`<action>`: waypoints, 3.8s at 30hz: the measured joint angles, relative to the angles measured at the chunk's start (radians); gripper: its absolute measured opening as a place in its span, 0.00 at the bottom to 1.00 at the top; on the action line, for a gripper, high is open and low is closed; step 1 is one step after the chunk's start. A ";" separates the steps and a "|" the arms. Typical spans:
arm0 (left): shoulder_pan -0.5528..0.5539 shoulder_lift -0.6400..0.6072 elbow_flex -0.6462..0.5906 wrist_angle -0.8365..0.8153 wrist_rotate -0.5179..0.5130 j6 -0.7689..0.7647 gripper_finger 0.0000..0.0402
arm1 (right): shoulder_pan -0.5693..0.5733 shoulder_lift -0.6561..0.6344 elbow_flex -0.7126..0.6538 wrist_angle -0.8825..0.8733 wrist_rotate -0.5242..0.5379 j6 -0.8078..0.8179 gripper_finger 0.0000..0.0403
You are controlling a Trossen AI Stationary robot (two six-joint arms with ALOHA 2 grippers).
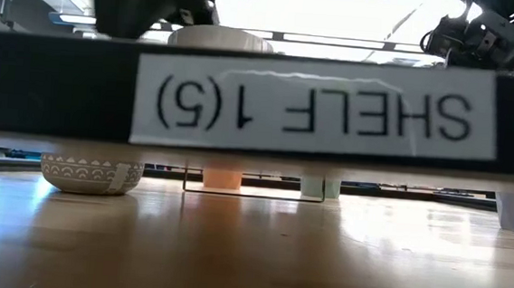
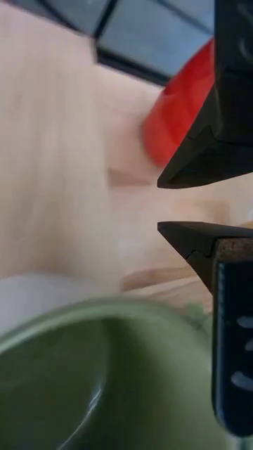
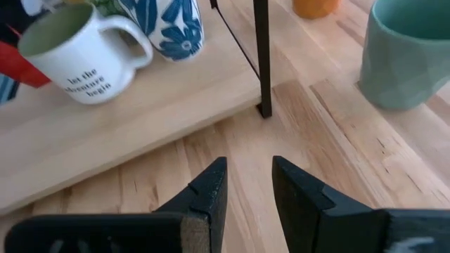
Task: Place coffee mugs
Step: Put the orange mug on the shelf
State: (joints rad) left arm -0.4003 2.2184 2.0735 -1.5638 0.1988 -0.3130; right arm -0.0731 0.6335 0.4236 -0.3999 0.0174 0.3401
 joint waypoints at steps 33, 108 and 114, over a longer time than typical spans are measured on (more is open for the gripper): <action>-0.113 -0.917 -0.609 0.200 -0.531 -0.427 0.19 | -0.001 0.020 0.000 0.324 0.137 -0.154 0.23; 0.478 -1.628 -1.606 1.229 -0.289 0.160 0.23 | -0.309 1.607 1.869 -0.669 -0.119 -0.209 0.34; 0.478 -1.628 -1.606 1.232 -0.284 0.134 0.23 | -0.295 1.650 1.869 -0.651 -0.143 -0.219 0.34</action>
State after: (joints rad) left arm 0.0772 0.5903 0.4679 -0.3318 -0.0855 -0.1793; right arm -0.3677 2.2839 2.2925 -1.0508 -0.1254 0.1209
